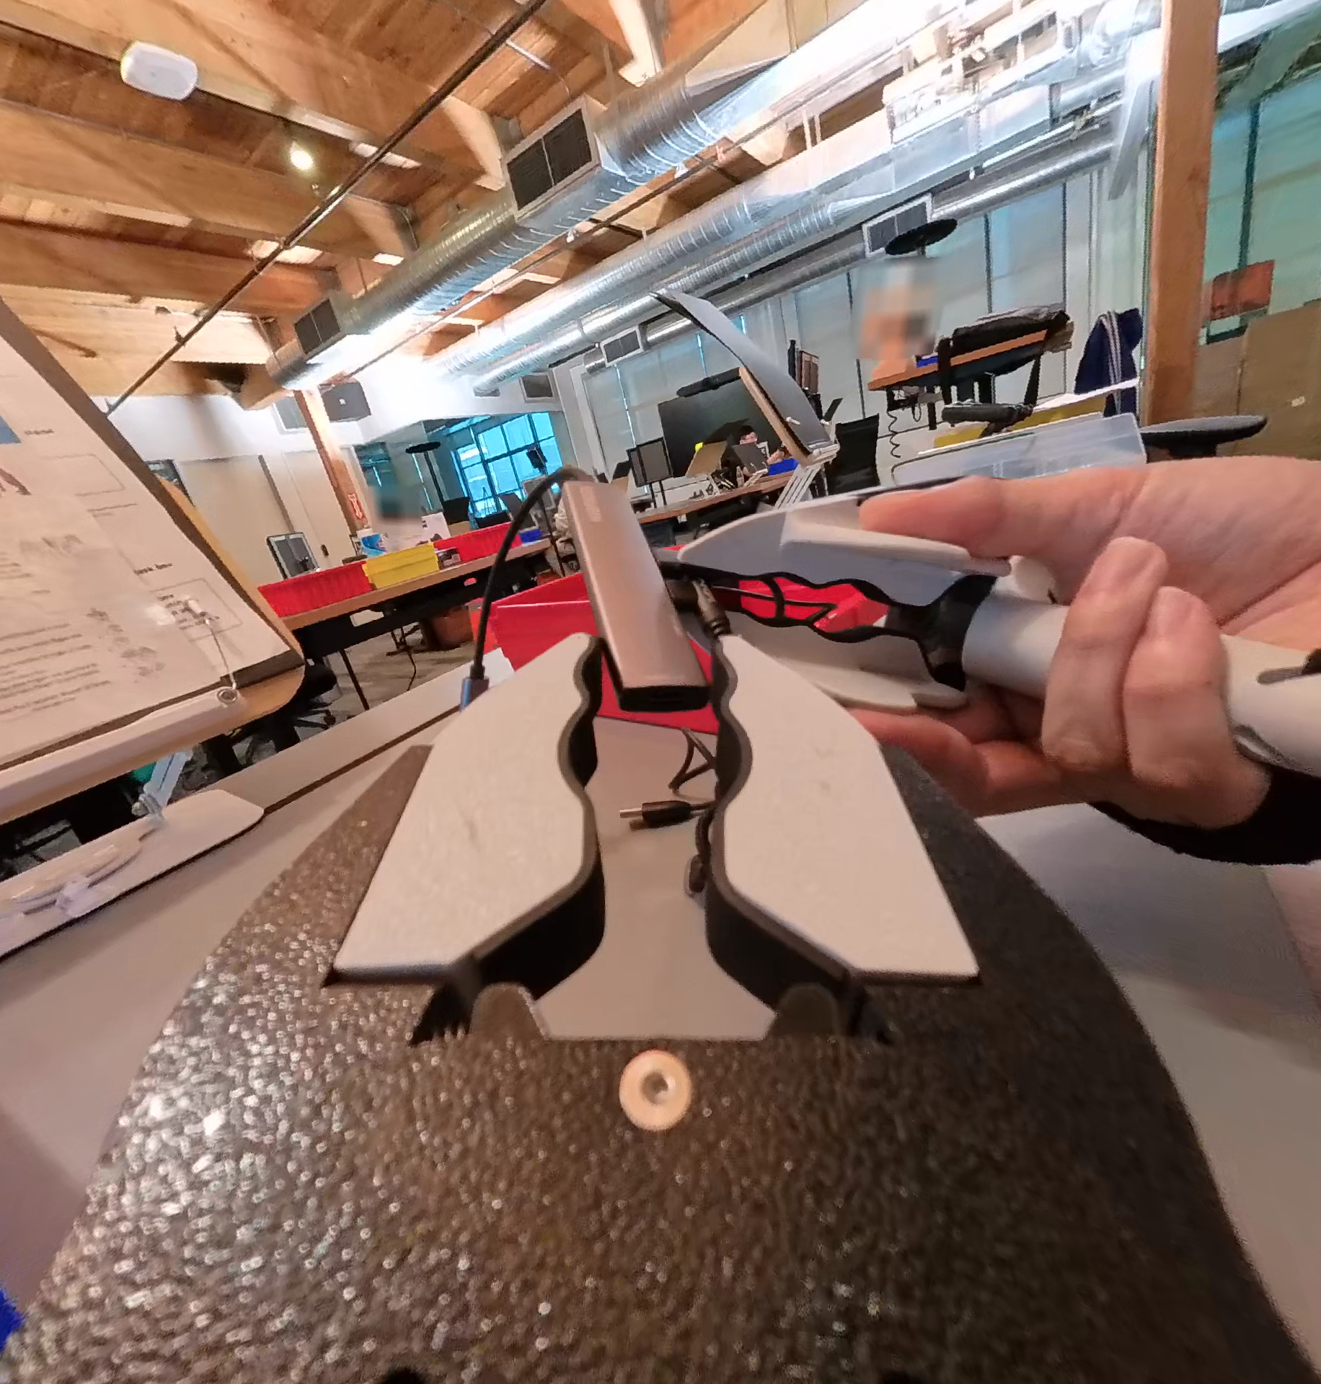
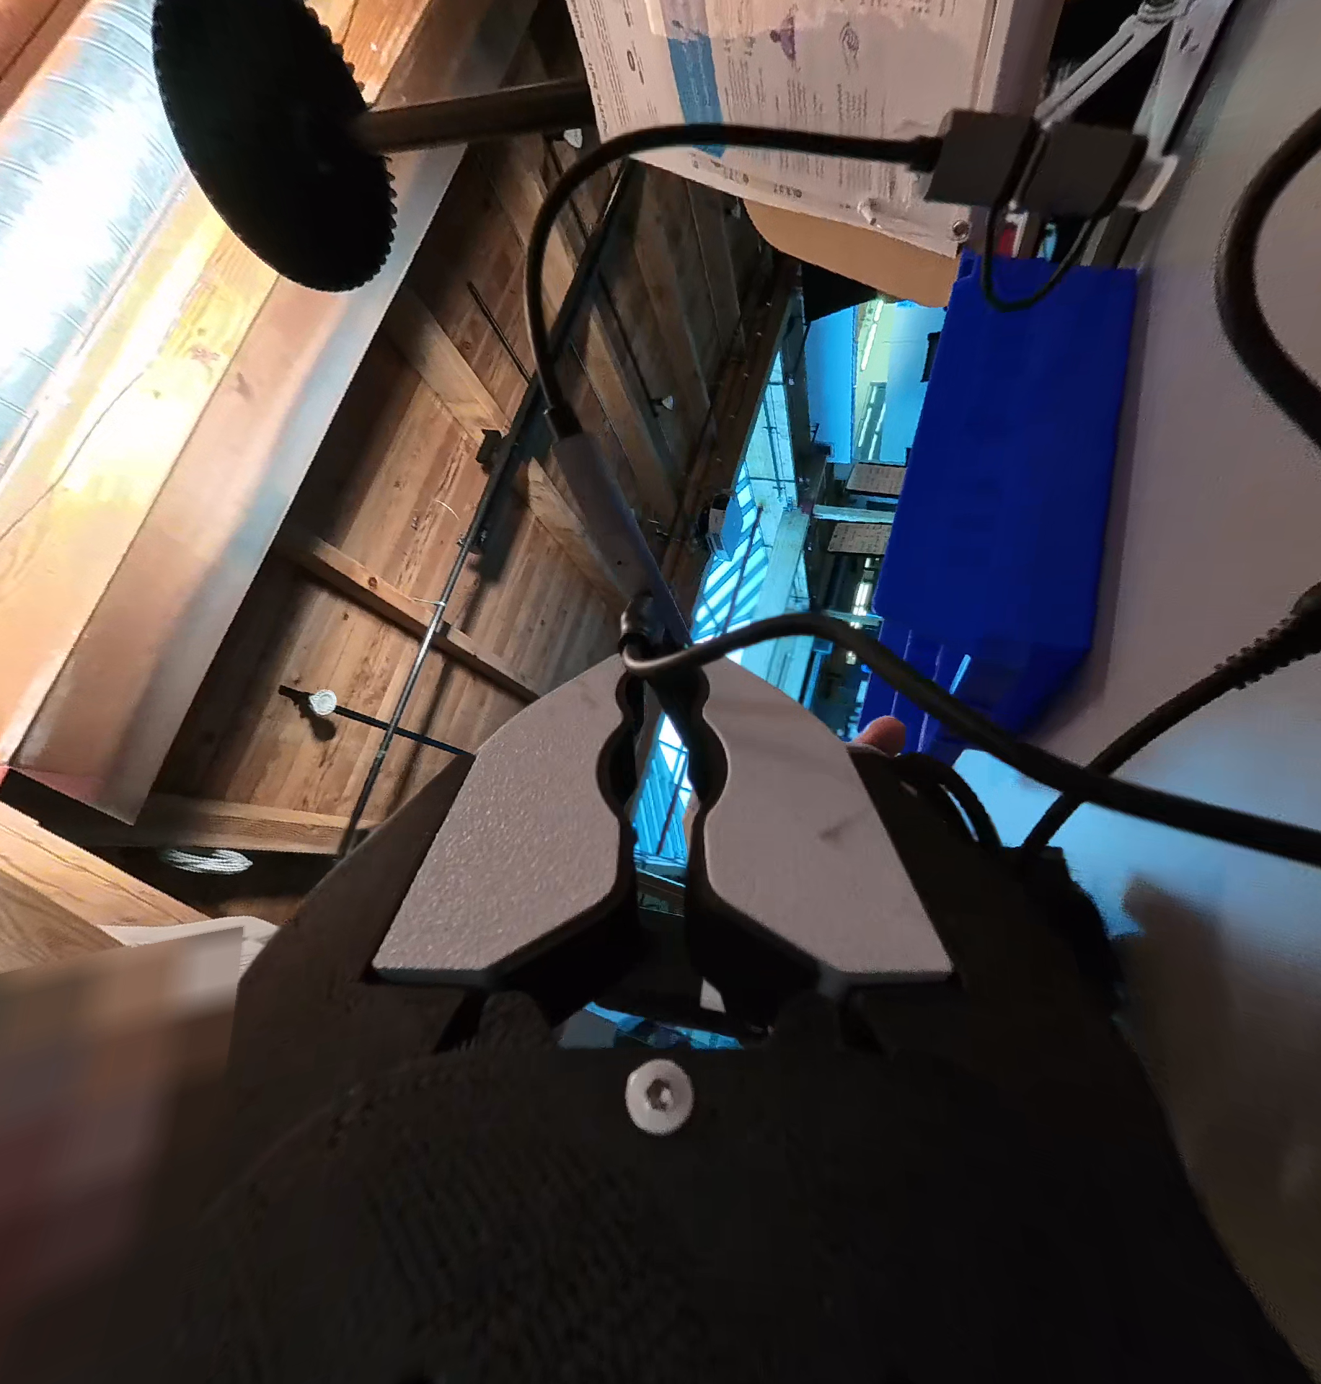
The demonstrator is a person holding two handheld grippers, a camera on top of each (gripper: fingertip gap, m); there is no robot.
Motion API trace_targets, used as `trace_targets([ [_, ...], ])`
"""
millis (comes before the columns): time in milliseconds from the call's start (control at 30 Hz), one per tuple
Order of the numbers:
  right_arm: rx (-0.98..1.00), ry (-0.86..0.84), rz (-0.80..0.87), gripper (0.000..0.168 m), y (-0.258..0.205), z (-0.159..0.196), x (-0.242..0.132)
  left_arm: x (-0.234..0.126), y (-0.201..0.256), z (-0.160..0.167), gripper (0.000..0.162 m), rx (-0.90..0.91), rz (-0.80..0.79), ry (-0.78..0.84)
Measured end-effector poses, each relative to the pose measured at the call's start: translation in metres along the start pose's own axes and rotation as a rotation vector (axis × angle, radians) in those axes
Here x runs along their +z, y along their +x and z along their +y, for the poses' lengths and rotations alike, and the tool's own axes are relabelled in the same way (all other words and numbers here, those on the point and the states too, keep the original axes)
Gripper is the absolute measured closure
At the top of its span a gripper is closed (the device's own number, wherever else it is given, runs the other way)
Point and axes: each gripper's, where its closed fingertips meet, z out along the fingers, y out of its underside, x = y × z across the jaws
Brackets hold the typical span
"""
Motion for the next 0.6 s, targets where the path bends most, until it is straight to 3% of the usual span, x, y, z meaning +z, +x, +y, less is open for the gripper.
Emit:
trace_targets([
  [100, -0.046, -0.012, 0.006, 0.160, 0.002, 0.001, 0.000, 0.000, -0.002, 0.001, 0.137, 0.000, -0.007, -0.020],
  [233, -0.248, -0.080, 0.023, 0.159, -0.001, 0.006, 0.001, 0.000, -0.003, -0.006, 0.138, 0.065, -0.037, -0.024],
  [333, -0.380, -0.141, 0.060, 0.145, 0.000, 0.017, 0.003, 0.000, -0.003, -0.011, 0.139, 0.062, -0.043, -0.009],
  [367, -0.401, -0.135, 0.070, 0.148, 0.000, 0.018, 0.004, 0.000, -0.004, -0.012, 0.139, 0.056, -0.041, -0.002],
  [400, -0.413, -0.131, 0.088, 0.159, 0.003, 0.017, 0.004, -0.001, -0.003, -0.014, 0.139, 0.054, -0.037, 0.011],
  [600, -0.286, -0.151, 0.051, 0.161, 0.003, 0.021, 0.001, -0.005, 0.001, -0.016, 0.136, 0.150, 0.008, 0.040],
])
